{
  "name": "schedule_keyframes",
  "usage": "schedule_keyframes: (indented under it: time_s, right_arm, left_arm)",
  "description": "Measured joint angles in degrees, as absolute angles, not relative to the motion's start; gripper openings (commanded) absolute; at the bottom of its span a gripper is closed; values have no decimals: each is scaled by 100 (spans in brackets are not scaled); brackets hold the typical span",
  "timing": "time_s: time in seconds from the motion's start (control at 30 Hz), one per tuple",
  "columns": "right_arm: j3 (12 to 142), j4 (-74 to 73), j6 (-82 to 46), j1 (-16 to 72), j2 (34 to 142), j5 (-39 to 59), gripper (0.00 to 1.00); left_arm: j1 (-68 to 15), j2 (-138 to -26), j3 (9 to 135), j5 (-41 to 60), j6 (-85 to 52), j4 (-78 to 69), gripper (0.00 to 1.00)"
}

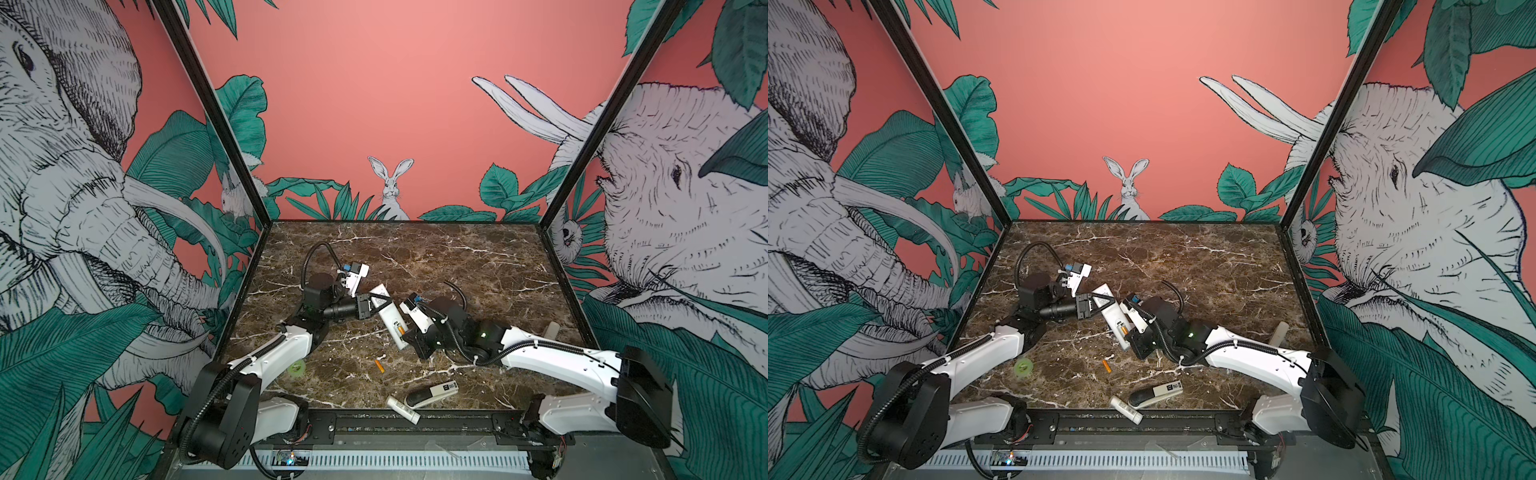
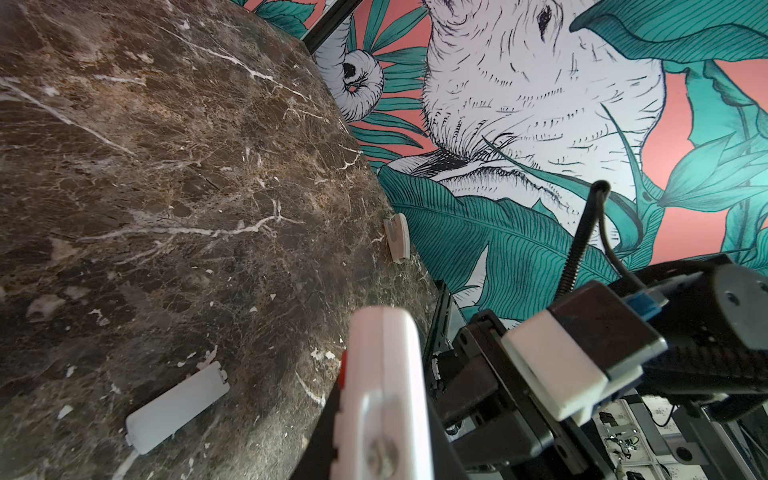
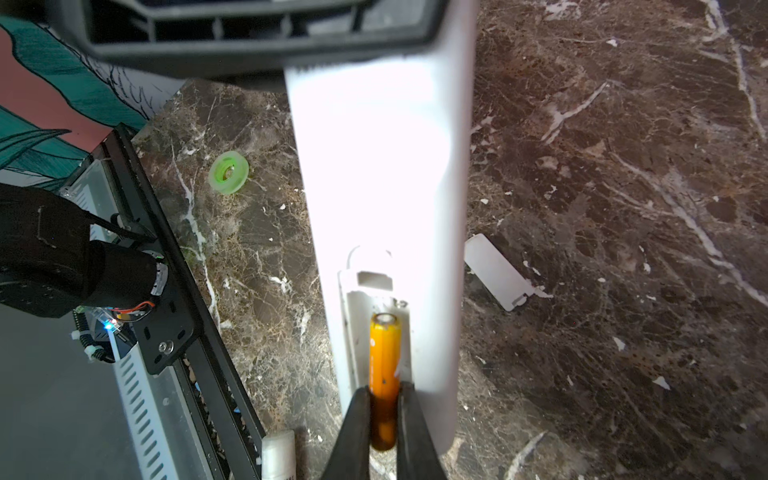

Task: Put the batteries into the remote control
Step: 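Carry the battery to the open compartment of the remote held by the left gripper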

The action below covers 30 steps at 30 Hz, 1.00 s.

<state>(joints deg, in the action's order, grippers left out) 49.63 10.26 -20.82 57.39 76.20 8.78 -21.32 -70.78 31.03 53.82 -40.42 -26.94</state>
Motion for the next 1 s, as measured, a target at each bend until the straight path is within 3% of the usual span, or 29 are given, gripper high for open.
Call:
schedule_keyframes:
  time_s: [1.0]
  right_arm:
    - [5907,2091,-2552,5782,8265,248,16]
  left_arm:
    - [-2104,-7244,3258,5148,-4101,-2574,0]
